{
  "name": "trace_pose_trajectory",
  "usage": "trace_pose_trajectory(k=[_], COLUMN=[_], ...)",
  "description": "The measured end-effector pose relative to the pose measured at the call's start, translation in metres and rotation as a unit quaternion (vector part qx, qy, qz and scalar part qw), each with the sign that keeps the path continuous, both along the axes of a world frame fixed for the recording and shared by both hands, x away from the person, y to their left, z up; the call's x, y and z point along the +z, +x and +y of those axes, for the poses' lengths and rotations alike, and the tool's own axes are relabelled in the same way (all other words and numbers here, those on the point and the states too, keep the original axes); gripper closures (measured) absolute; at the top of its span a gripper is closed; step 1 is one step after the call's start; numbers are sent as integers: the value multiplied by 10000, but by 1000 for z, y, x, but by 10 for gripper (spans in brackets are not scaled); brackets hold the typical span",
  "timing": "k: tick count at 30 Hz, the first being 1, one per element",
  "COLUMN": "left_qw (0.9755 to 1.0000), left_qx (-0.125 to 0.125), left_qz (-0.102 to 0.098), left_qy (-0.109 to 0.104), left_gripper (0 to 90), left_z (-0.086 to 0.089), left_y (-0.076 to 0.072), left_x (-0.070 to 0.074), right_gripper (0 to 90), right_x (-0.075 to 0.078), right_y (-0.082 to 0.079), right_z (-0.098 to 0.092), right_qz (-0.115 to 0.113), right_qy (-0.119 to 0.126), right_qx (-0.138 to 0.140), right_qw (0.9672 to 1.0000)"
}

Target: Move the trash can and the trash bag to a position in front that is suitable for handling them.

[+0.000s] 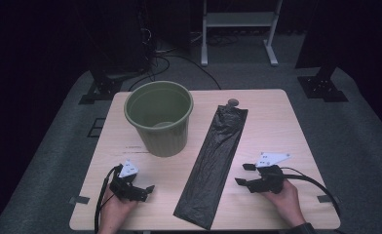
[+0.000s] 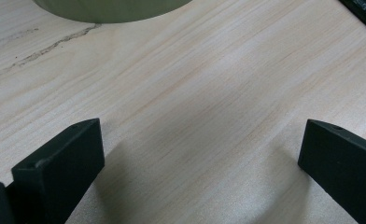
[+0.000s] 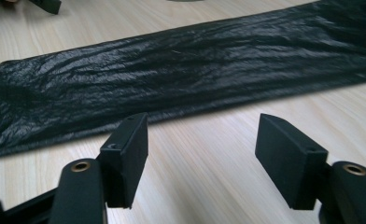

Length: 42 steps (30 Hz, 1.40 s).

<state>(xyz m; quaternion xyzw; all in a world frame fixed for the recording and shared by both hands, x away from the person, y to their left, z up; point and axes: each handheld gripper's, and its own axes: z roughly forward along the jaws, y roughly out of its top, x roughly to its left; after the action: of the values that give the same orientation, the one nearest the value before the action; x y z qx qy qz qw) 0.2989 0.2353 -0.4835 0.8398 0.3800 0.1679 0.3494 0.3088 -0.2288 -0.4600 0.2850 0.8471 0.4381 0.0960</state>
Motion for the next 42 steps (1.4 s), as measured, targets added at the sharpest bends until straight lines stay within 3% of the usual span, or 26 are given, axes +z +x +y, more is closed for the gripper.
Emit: trace_pose_trajectory(k=[8, 11, 20, 21, 22, 23, 24, 26, 29, 30, 34, 37, 42], left_qw=[10000, 10000, 10000, 10000, 10000, 10000, 10000, 10000, 10000, 10000, 10000, 10000, 10000], left_qx=[0, 1, 0, -1, 1, 0, 0, -7, -9, -12, -18, -21, -23], left_qz=[0, -1, 0, 1, -1, -1, -1, 0, -2, -2, -1, 1, 1], left_qy=[0, -2, -2, -1, -1, -1, -1, 0, 2, 1, 7, 6, 7], left_gripper=[0, 0, 0, 0, 0, 0, 0, 0, 0, 0, 0, 0, 0], left_z=[0, 0, 0, 0, 0, 0, 0, 0, 0, 0, 0, 0, 0], left_y=[0, 0, 0, 0, 0, 0, 0, 0, 0, 0, 0, 0, 0], left_x=[0, 0, 0, 0, 0, 0, 0, 0, 0, 0, 0, 0, 0], right_gripper=[350, 371, 391, 391, 394, 394, 408, 522, 591, 680, 862, 893, 893], right_x=[-5, -8, -19, -21, -23, -23, -24, -24, -24, -24, -23, -21, -18], right_y=[8, 12, 20, 21, 21, 21, 21, 16, 15, 15, 15, 16, 15], right_z=[25, 31, 39, 41, 48, 48, 51, 60, 61, 60, 54, 47, 42], right_qz=[-2, 70, 180, 184, 133, 133, 77, -166, -186, -178, -93, 89, 91], right_qy=[-83, 96, 196, 151, -138, -138, -235, -426, -427, -430, -431, -412, -591], right_qx=[214, 281, 326, 331, 378, 378, 425, 512, 485, 480, 463, 413, 387], right_qw=[9997, 9995, 9991, 9992, 9991, 9991, 9988, 9976, 9977, 9978, 9980, 9983, 9975])
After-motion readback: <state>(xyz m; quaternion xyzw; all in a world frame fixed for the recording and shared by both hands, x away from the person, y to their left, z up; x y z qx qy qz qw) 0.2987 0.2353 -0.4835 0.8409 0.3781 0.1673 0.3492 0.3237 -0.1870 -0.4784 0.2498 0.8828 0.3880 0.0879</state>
